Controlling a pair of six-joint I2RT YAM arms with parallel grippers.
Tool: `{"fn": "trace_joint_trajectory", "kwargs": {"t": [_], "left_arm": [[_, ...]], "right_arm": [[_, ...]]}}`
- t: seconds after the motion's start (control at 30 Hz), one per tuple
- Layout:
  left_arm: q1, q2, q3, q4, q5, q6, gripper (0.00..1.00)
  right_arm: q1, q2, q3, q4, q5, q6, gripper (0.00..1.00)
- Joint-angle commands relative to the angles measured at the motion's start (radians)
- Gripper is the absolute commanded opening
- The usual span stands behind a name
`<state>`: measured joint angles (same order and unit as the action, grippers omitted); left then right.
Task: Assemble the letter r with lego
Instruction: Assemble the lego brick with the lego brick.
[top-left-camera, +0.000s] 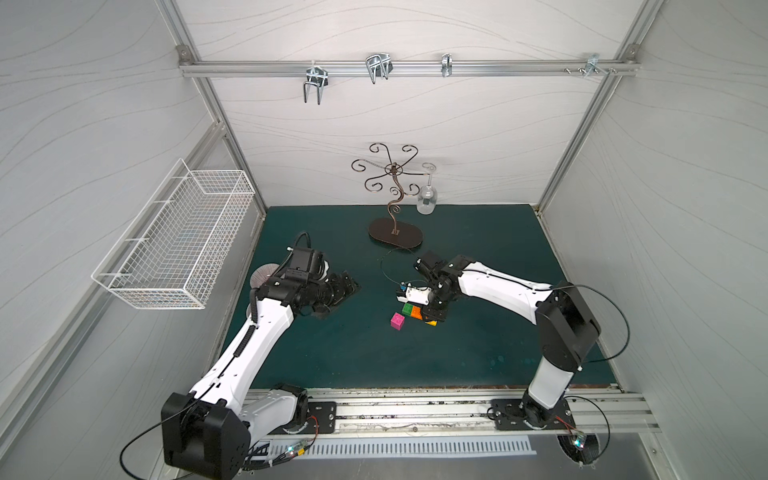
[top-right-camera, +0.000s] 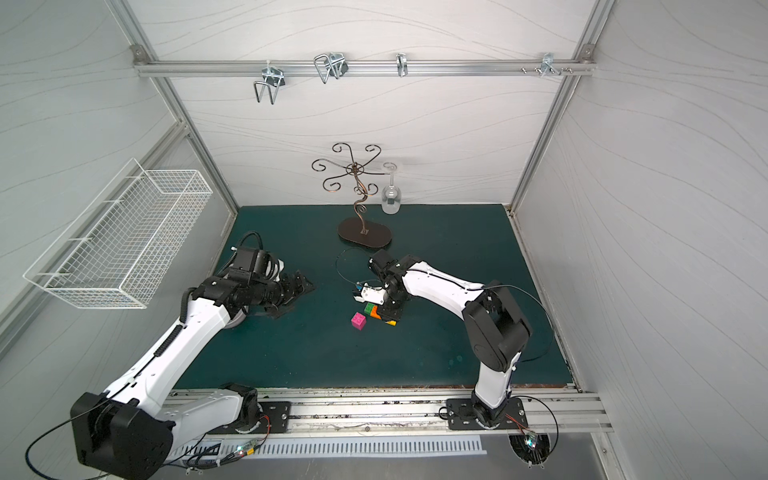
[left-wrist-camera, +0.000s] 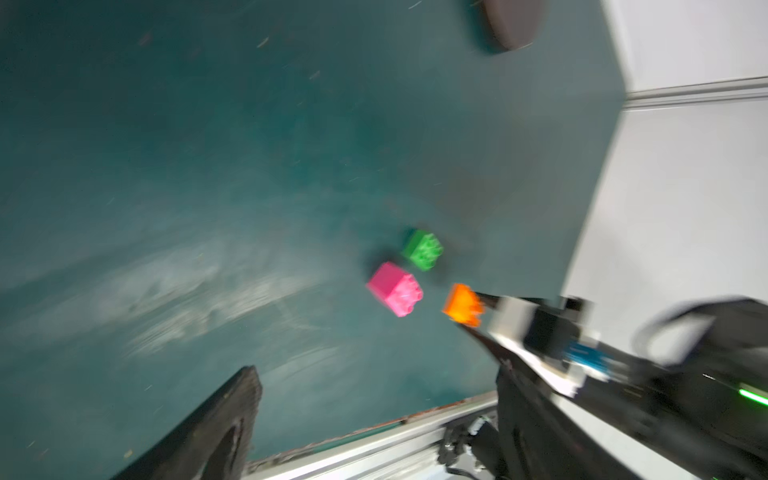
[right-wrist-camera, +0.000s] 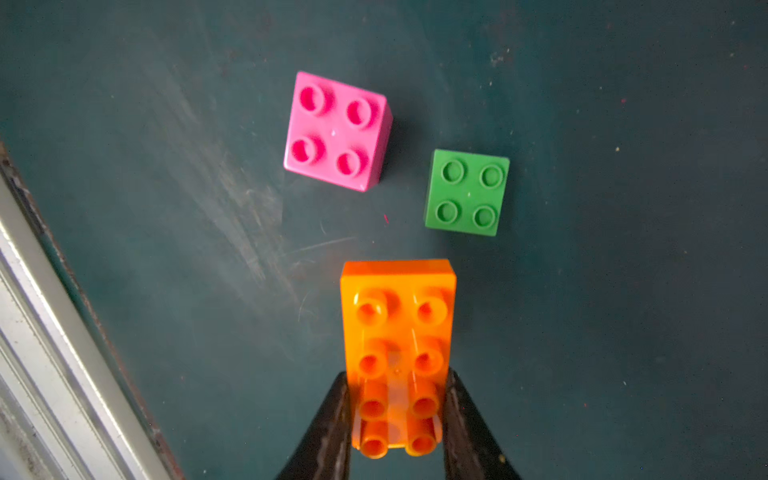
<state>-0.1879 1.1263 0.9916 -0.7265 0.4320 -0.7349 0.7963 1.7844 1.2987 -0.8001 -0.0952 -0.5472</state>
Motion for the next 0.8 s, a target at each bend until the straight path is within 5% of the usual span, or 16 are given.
{"fn": "trace_joint_trajectory", "kwargs": {"t": [0.0,0.77], "left_arm": [[0.055,-0.011,0.016,0.090,0.110,0.006,0.91],[0.067,-0.400,-0.327,0.501,0.064,-0.100,0.89]], "right_arm": [[-0.011,0.032,0.037,0.055,-0.029,0.016,0.00],[0.009,0.212,0.241,-0.111,0.149,0.105,0.00]]}}
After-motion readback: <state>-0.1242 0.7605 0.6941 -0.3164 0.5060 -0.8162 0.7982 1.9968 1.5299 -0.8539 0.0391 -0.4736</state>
